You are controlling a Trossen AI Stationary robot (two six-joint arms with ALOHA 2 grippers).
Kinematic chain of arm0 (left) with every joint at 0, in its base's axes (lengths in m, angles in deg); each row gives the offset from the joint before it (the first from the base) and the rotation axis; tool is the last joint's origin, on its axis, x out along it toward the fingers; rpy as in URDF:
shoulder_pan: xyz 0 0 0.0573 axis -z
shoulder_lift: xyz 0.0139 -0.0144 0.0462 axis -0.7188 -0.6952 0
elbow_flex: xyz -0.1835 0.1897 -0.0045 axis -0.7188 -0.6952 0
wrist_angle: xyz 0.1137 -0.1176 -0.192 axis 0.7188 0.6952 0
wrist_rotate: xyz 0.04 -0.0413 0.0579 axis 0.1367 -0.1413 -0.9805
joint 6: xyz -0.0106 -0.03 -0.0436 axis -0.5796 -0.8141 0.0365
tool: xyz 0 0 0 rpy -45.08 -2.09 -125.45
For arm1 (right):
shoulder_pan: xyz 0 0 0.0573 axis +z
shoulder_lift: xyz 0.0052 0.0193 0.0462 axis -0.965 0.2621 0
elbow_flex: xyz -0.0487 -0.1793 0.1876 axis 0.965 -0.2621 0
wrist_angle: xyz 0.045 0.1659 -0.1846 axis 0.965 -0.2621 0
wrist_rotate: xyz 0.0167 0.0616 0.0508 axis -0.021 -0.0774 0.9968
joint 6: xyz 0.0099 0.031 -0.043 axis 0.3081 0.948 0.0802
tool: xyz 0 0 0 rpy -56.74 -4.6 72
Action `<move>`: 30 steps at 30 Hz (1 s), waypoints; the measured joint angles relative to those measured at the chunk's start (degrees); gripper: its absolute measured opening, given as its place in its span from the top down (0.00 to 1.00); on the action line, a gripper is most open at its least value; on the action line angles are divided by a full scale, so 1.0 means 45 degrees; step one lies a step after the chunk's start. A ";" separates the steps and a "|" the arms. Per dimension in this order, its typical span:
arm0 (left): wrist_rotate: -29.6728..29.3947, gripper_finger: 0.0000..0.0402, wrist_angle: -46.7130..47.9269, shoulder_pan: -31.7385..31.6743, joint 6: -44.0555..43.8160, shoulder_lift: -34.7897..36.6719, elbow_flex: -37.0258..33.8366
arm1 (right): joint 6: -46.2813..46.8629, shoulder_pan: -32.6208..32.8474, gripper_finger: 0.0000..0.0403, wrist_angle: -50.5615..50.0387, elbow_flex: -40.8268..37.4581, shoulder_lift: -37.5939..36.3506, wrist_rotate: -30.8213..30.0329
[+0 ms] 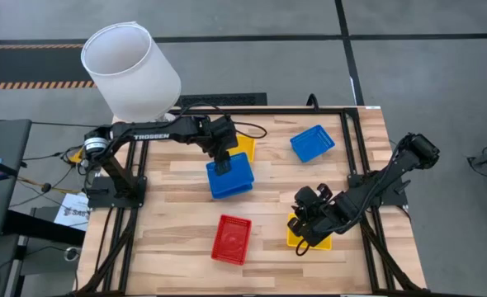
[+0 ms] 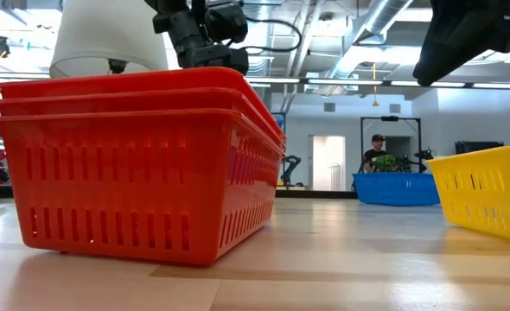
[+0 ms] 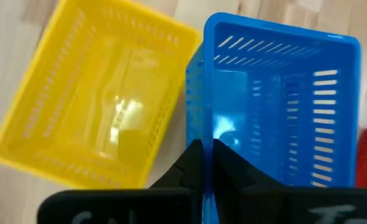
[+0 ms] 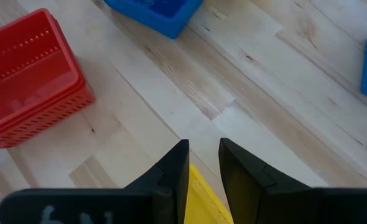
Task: Stack baskets by color
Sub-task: Stack the bottom blue bin on top of the middle blue bin
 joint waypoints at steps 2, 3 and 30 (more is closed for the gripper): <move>0.0016 1.00 -0.0438 0.0012 -0.0002 0.0013 0.0024 | -0.0005 0.0000 0.72 -0.0008 0.0000 0.0000 0.0000; 0.0025 1.00 -0.0436 0.0012 -0.0004 0.0022 0.0024 | 0.0004 0.0000 0.72 -0.0013 0.0000 0.0000 0.0000; 0.0970 1.00 0.0296 -0.0095 0.0119 -0.0610 0.0019 | 0.0005 0.0044 0.72 0.0019 0.0000 0.0000 0.0340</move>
